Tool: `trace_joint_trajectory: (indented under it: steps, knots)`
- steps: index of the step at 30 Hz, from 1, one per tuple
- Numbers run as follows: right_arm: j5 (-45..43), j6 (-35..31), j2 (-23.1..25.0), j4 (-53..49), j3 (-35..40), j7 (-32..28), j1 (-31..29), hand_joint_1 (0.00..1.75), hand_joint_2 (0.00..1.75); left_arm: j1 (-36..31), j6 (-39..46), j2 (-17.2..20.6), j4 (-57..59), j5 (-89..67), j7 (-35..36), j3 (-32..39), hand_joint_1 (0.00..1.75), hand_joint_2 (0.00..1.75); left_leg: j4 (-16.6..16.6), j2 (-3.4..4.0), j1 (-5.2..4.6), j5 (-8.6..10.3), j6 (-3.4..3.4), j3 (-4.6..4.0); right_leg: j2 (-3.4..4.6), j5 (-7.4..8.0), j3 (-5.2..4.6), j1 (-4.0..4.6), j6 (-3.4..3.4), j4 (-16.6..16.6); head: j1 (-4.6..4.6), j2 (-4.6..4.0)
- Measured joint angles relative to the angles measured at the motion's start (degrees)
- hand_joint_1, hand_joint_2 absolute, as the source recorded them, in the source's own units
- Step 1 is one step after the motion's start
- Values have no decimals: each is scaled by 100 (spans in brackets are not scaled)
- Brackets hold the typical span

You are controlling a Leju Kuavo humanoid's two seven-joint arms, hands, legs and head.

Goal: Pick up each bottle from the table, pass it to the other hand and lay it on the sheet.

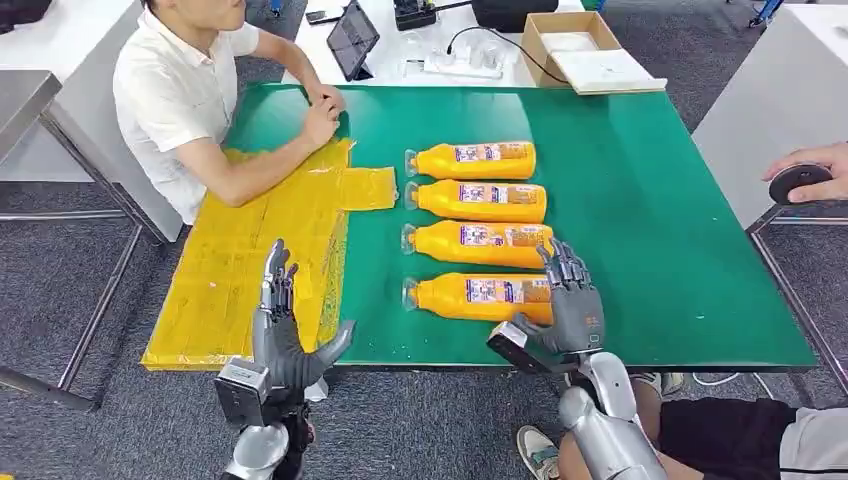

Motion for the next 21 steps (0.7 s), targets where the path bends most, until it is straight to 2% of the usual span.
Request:
trace_joint_trajectory:
  steps: [7, 11, 21]
  knots:
    - [100, 40, 15, 438, 175, 302, -137, 0, 175, -1, -2, -7, 2, -2, -9, -79, 0, 175, 0, 0, 0, -1, -1, -2, 0, 0, -1, 0, 0, -1, -2, 0]
    - [299, 42, -9, 659, 256, 687, -255, 0, 175, -1, -2, -7, 2, -2, -9, -85, 0, 175, 0, 0, -1, 0, 0, -1, 0, 0, 0, -1, 0, -1, -2, 0]
    - [435, 440, -22, 1273, 433, 829, -648, 0, 175, -52, -20, -7, 59, -2, -9, -105, 0, 175, 0, 5, 0, 0, 0, 1, 1, 1, 0, 0, 0, 0, -4, 0]
